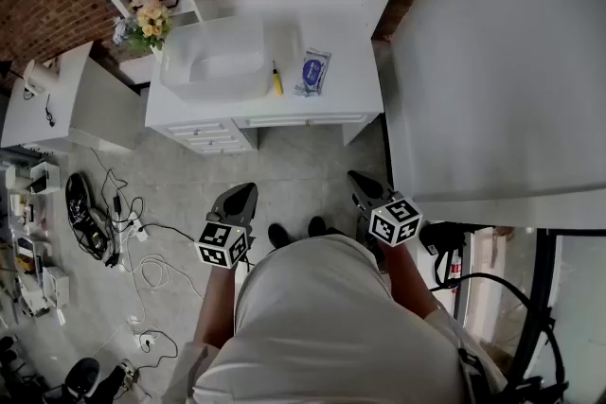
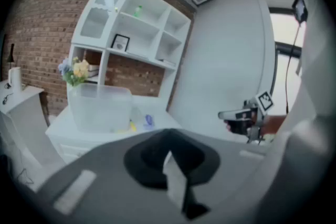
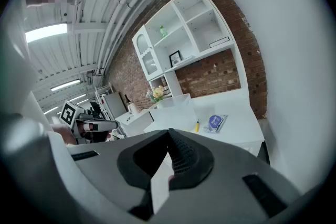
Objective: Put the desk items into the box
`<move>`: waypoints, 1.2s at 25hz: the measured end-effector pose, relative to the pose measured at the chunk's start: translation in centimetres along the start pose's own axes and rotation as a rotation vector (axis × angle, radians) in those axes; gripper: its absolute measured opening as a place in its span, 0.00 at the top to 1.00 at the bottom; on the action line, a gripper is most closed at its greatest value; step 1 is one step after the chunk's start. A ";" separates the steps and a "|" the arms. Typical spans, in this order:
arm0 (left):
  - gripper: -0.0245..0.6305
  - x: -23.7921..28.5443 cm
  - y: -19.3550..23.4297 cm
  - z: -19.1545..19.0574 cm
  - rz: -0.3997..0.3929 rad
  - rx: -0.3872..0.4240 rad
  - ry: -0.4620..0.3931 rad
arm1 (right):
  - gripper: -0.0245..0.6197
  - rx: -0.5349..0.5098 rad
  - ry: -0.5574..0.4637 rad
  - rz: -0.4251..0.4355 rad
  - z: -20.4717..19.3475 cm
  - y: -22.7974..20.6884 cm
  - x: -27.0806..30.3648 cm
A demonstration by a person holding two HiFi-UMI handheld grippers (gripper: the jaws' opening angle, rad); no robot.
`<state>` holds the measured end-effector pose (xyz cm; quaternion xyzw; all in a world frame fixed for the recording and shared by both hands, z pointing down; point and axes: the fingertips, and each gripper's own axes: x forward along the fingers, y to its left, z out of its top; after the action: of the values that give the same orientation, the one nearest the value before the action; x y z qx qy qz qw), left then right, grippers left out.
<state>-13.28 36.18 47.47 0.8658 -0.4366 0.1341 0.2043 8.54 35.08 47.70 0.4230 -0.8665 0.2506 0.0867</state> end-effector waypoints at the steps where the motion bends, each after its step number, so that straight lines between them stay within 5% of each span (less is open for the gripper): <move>1: 0.96 0.0 0.0 0.1 0.002 -0.001 -0.002 | 0.96 -0.001 0.000 0.002 0.0 0.0 0.0; 30: 0.96 1.4 -2.7 -1.1 0.059 -0.020 -0.003 | 0.96 -0.011 0.018 0.091 -0.1 -1.4 -1.1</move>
<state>-10.31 37.19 48.40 0.8506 -0.4637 0.1344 0.2084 10.34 35.18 47.94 0.3806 -0.8853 0.2531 0.0854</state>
